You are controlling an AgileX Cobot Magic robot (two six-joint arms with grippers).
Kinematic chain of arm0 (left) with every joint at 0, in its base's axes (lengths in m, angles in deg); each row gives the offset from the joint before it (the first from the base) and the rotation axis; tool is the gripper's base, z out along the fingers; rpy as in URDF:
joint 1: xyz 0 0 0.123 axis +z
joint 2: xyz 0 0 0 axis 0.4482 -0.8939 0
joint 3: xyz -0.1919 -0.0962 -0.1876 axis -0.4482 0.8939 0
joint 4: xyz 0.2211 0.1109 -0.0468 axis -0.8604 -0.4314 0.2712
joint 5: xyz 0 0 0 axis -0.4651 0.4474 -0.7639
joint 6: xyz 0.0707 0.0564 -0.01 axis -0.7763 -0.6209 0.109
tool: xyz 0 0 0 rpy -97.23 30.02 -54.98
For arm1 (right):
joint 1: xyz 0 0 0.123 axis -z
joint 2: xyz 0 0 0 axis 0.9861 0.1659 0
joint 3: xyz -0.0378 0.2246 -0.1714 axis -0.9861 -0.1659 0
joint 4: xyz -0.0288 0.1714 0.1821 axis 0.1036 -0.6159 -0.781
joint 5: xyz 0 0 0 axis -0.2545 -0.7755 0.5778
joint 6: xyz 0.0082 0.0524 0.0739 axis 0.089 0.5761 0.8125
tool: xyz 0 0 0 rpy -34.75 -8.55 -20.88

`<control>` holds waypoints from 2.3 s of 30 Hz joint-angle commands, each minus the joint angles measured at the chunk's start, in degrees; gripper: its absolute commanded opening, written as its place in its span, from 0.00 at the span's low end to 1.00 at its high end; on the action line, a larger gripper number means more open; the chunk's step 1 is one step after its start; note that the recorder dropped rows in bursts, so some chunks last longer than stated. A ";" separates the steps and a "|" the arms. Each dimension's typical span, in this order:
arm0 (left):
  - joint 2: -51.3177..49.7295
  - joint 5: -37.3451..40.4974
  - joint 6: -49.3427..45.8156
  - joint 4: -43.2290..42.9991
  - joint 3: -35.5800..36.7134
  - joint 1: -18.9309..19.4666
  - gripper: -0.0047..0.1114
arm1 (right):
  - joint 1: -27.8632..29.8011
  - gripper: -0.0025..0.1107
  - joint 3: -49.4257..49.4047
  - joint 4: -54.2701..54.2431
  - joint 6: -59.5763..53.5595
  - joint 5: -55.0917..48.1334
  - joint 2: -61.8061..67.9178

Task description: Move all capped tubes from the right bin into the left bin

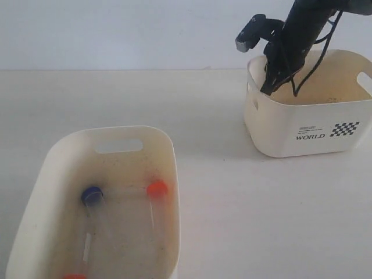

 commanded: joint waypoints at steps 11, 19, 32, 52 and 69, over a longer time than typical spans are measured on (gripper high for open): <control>0.11 -0.98 0.66 0.06 -0.23 0.06 0.08 | 4.93 0.36 0.03 14.66 40.97 -2.37 -13.27; 0.11 -0.87 0.66 0.06 -0.23 0.06 0.08 | 17.35 0.53 -3.45 11.48 51.33 -9.02 -12.75; 0.11 -0.87 0.66 0.06 -0.23 0.06 0.08 | 20.73 0.53 -12.83 8.88 49.83 0.12 -9.23; 0.11 -0.87 0.66 0.06 -0.23 0.06 0.08 | 20.73 0.02 -12.96 -22.94 44.45 3.77 -5.10; 0.11 -0.87 0.66 0.06 -0.23 0.06 0.08 | 20.73 0.02 -13.46 -50.24 40.88 4.76 -4.88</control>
